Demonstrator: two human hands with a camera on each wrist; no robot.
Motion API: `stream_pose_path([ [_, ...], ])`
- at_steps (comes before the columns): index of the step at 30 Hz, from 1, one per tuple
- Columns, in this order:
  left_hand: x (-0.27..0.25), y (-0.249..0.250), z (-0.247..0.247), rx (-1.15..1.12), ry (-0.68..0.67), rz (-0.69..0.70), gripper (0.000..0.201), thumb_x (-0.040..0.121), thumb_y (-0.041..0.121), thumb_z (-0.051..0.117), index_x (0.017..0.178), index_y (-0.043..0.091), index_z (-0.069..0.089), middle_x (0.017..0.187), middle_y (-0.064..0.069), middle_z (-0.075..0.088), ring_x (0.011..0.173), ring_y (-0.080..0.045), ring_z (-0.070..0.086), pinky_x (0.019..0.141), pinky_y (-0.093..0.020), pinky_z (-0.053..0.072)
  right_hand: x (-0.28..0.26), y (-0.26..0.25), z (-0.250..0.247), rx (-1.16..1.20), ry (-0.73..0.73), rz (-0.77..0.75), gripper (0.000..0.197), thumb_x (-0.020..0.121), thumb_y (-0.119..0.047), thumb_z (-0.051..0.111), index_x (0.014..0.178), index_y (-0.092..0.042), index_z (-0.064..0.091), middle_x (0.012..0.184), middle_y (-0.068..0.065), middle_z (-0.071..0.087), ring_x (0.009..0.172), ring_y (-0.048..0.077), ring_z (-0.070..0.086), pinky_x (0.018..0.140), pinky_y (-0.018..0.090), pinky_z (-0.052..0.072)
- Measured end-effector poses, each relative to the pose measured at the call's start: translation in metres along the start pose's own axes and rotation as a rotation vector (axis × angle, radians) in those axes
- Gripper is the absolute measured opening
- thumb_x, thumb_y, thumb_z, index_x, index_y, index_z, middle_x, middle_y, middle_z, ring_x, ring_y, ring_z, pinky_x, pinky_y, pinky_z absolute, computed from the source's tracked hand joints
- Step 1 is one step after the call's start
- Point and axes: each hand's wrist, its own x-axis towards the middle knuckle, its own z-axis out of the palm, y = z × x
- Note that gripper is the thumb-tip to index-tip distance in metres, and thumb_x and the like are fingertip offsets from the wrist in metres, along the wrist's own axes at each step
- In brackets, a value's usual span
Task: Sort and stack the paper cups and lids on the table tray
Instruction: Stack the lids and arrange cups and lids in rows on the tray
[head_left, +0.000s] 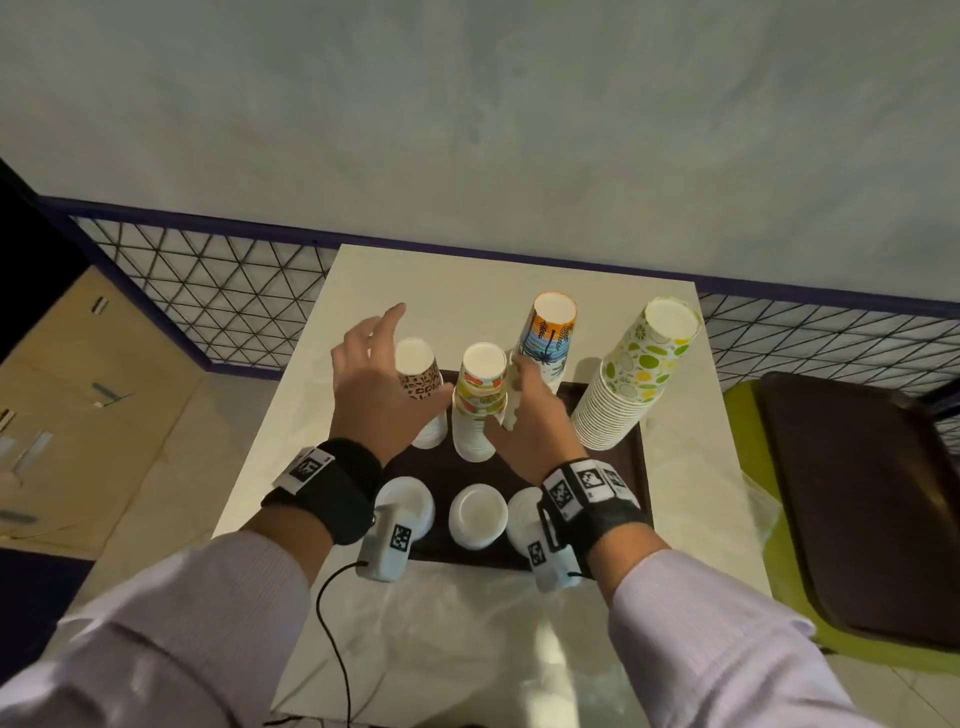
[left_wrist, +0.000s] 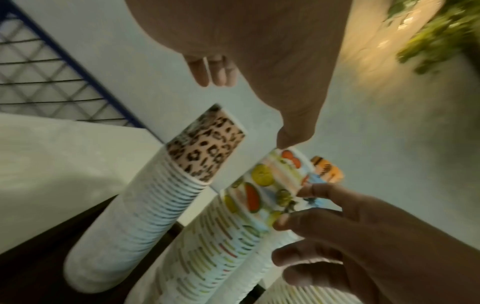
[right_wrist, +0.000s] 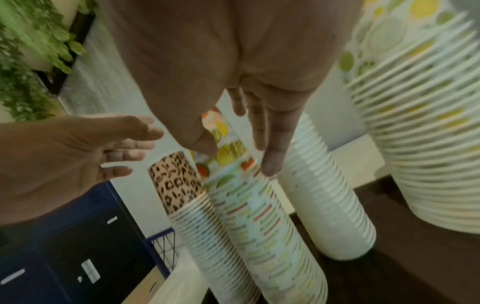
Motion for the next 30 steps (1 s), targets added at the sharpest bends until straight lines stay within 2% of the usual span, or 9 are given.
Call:
stream_pose_path([
  [2,-0.001,0.018,-0.009,-0.075,0.031,0.124,0.086,0.072,0.035,0.089,0.147,0.019,0.05,0.14,-0.012,0.05,0.12,-0.028,0.052,0.1,-0.038,0.047,-0.008,-0.001,-0.019,-0.032,0.057,0.041,0.06,0.086,-0.02,0.068,0.138,-0.02,0.04,0.113,0.003,0.065,0.102,0.024,0.065,0.086,0.038,0.054],
  [4,0.0,0.036,-0.012,-0.146,-0.008,0.211,0.072,0.077,0.032,0.084,0.142,0.018,0.055,0.137,-0.009,0.051,0.092,-0.021,0.061,0.086,-0.036,0.057,-0.01,-0.004,-0.042,-0.03,0.234,0.004,0.042,0.087,-0.018,0.063,0.127,-0.02,0.049,0.099,-0.001,0.061,0.087,0.018,0.062,0.076,0.036,0.054],
  [6,0.002,0.048,-0.008,-0.084,-0.079,0.238,0.067,0.081,0.037,0.079,0.142,0.02,0.055,0.137,-0.005,0.052,0.074,-0.017,0.063,0.079,-0.034,0.06,-0.002,-0.01,-0.065,-0.053,0.386,-0.075,0.039,0.087,-0.018,0.063,0.125,-0.017,0.051,0.107,0.001,0.057,0.089,0.015,0.058,0.077,0.033,0.052],
  [9,0.009,0.056,0.007,0.108,-0.196,0.158,0.072,0.083,0.047,0.078,0.147,0.028,0.05,0.137,-0.003,0.055,0.093,-0.026,0.069,0.082,-0.035,0.055,0.028,-0.022,-0.087,-0.163,0.386,-0.164,0.051,0.088,-0.022,0.063,0.137,-0.016,0.049,0.123,0.009,0.049,0.103,0.024,0.056,0.089,0.039,0.052],
  [11,0.012,0.058,0.017,0.212,-0.307,0.083,0.074,0.083,0.05,0.076,0.148,0.032,0.045,0.131,-0.004,0.058,0.106,-0.029,0.066,0.087,-0.039,0.055,0.047,-0.031,-0.088,-0.238,0.254,-0.17,0.059,0.089,-0.028,0.062,0.145,-0.02,0.044,0.131,0.013,0.045,0.112,0.034,0.055,0.097,0.042,0.049],
  [13,0.011,0.057,0.026,0.256,-0.365,0.06,0.071,0.085,0.049,0.075,0.146,0.032,0.043,0.12,-0.005,0.063,0.106,-0.03,0.065,0.086,-0.04,0.055,0.059,-0.037,-0.08,-0.342,0.095,-0.143,0.063,0.091,-0.036,0.062,0.149,-0.025,0.039,0.137,0.016,0.042,0.115,0.04,0.053,0.099,0.047,0.049],
  [16,0.006,0.053,0.039,0.197,-0.33,0.064,0.061,0.087,0.039,0.074,0.139,0.025,0.045,0.107,-0.009,0.068,0.097,-0.033,0.067,0.08,-0.045,0.056,0.066,-0.034,-0.066,-0.502,-0.046,-0.062,0.062,0.091,-0.038,0.065,0.148,-0.031,0.038,0.142,0.015,0.034,0.116,0.043,0.052,0.096,0.047,0.05],
  [21,-0.004,0.046,0.049,0.209,-0.232,0.158,0.066,0.082,0.026,0.081,0.138,0.015,0.048,0.093,-0.017,0.07,0.083,-0.037,0.07,0.07,-0.045,0.059,0.064,-0.022,-0.066,-0.532,-0.037,-0.082,0.04,0.094,-0.018,0.06,0.132,-0.026,0.046,0.134,0.016,0.034,0.106,0.041,0.053,0.087,0.044,0.05],
  [30,-0.013,0.053,0.056,0.085,-0.205,0.044,0.073,0.085,0.018,0.081,0.147,0.019,0.043,0.106,-0.016,0.069,0.098,-0.035,0.068,0.079,-0.045,0.058,0.034,-0.001,-0.082,-0.53,-0.079,-0.124,0.035,0.098,-0.023,0.053,0.131,-0.025,0.044,0.13,0.014,0.033,0.102,0.036,0.054,0.087,0.044,0.054],
])
